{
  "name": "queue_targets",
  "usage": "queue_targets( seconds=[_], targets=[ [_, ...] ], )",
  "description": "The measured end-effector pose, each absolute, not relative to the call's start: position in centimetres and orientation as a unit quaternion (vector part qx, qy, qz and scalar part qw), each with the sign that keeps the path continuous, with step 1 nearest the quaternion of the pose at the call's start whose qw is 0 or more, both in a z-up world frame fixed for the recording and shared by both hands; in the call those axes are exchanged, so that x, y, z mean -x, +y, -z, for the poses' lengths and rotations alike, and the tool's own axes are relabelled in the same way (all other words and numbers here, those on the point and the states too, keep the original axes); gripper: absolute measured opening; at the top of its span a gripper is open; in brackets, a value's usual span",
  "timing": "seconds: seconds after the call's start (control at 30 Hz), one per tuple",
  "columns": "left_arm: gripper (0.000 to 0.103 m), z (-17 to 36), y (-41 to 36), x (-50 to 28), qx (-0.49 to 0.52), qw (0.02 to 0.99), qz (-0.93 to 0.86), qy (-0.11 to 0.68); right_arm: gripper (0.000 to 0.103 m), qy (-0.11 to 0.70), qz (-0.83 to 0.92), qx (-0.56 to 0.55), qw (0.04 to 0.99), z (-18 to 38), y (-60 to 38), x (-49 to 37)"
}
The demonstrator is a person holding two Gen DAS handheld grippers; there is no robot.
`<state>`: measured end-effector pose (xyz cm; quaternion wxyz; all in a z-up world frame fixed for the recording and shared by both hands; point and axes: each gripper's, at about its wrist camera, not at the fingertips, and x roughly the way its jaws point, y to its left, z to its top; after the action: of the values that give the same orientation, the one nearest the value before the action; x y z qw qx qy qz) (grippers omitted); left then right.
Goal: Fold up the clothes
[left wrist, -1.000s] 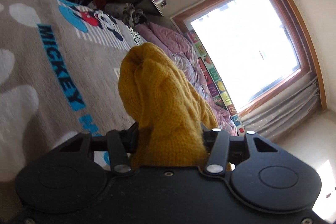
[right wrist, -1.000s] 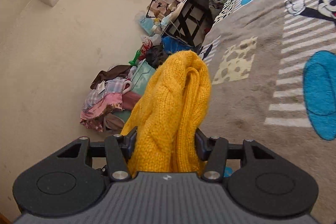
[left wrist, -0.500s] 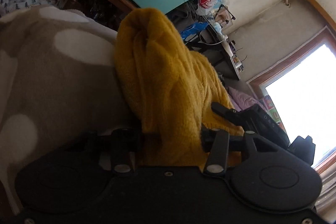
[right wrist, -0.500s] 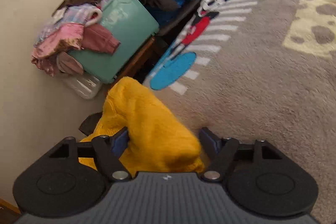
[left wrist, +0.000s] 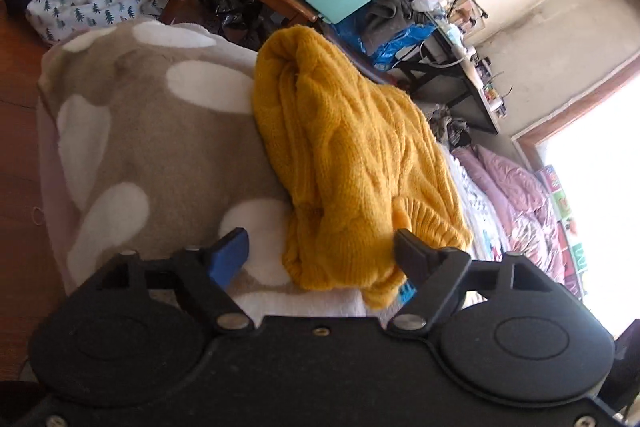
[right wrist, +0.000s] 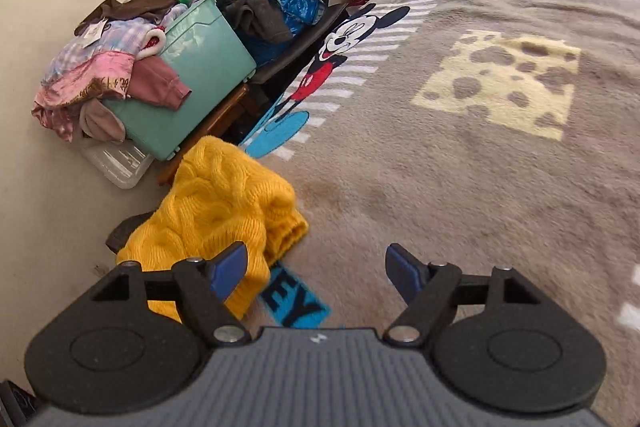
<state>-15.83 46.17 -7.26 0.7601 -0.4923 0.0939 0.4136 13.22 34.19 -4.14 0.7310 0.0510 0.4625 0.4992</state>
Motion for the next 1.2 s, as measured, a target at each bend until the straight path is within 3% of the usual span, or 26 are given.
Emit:
queue_targets(
  seconds=[0.1, 0.27, 0.53, 0.7, 0.87, 1.2],
  targets=[
    [0.095, 5.0, 43.8, 16.3, 0.431, 0.783, -0.429, 0.129, 0.091, 0.447, -0.489, -0.022, 0.749, 1.9, 31.2, -10.9],
    [0.101, 0.3, 38.8, 16.3, 0.288, 0.821, -0.457, 0.185, 0.103, 0.41, -0.482, 0.007, 0.774, -2.3, 26.8, -6.9],
    [0.103, -6.7, 33.3, 18.7, 0.211, 0.808, -0.516, 0.189, 0.103, 0.364, -0.467, 0.038, 0.805, -8.3, 21.1, -2.7],
    [0.103, -9.3, 31.6, 18.9, 0.19, 0.807, -0.504, 0.242, 0.103, 0.327, -0.46, 0.075, 0.822, -10.5, 18.6, -0.7],
    [0.103, -10.6, 29.8, 19.3, 0.132, 0.795, -0.527, 0.269, 0.103, 0.326, -0.467, 0.079, 0.818, -11.2, 17.5, 0.7],
    [0.103, -11.6, 28.4, 21.5, 0.109, 0.79, -0.535, 0.28, 0.103, 0.307, -0.491, 0.09, 0.81, -12.0, 18.3, 4.7]
  ],
)
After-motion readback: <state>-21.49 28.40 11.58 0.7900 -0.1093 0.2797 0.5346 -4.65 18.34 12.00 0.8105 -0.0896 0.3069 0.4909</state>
